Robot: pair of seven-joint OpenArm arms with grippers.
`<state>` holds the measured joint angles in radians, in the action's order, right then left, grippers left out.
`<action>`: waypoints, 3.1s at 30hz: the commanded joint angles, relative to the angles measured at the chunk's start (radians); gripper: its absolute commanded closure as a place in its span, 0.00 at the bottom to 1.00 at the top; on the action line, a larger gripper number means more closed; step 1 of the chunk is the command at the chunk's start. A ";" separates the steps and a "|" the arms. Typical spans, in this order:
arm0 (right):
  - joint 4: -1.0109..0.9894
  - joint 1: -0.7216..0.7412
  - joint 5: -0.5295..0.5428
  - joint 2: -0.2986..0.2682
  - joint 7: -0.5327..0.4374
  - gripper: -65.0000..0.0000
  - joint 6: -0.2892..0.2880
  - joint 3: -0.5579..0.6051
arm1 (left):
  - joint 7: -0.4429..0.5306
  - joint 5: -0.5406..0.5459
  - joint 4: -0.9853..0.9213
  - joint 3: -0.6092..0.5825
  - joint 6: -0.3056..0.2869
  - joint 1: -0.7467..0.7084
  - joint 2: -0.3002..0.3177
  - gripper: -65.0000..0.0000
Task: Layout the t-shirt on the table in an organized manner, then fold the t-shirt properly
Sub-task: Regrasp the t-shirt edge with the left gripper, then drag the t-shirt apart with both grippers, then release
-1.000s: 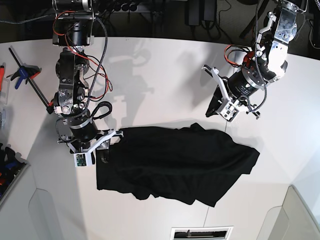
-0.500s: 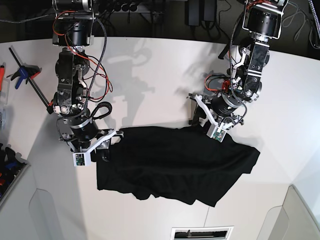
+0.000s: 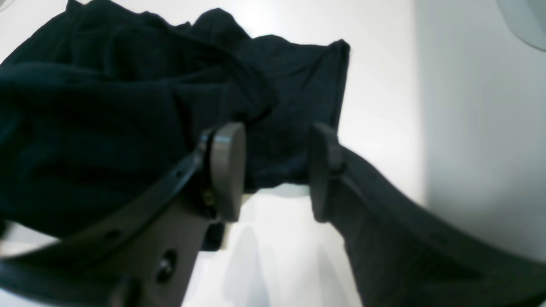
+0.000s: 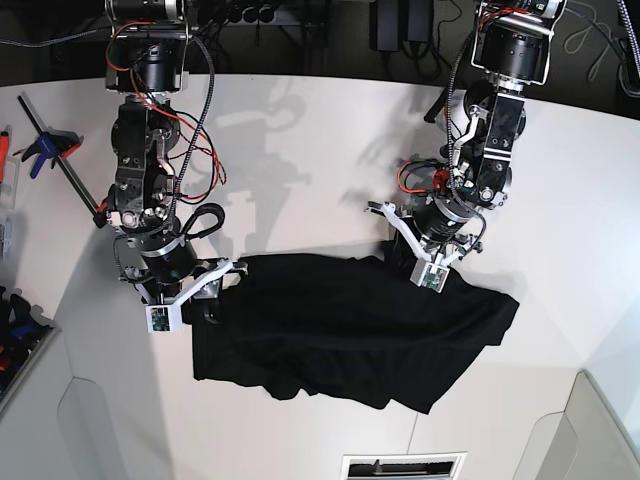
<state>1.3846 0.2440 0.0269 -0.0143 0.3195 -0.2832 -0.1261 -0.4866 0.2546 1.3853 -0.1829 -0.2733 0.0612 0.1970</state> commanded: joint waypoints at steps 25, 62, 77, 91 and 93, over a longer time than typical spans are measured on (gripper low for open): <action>-0.212 0.060 -0.064 -0.019 -0.118 0.61 0.011 -0.001 | -0.124 0.015 0.677 0.002 0.053 -0.314 0.401 1.00; -0.264 0.180 0.025 -0.075 -0.148 1.00 -0.179 -0.070 | -0.129 0.029 0.677 0.195 0.052 -0.313 0.401 1.00; 0.044 0.179 0.183 -0.174 -0.100 1.00 -0.212 -0.182 | -0.204 0.404 0.677 0.596 -0.154 -0.253 0.402 0.81; 0.000 0.021 0.266 -0.099 -0.045 0.55 -0.224 -0.173 | -0.232 0.501 0.666 0.591 -0.211 -0.426 0.355 0.54; -0.001 -0.016 0.265 -0.064 -0.045 0.55 -0.238 -0.154 | -0.228 0.496 0.636 0.575 -0.216 -0.427 0.323 0.54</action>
<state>1.3678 0.2058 0.2745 -0.0761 0.2981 -0.5098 -0.2825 -0.7361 0.7418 2.0098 0.3836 -0.4839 -0.3714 0.5026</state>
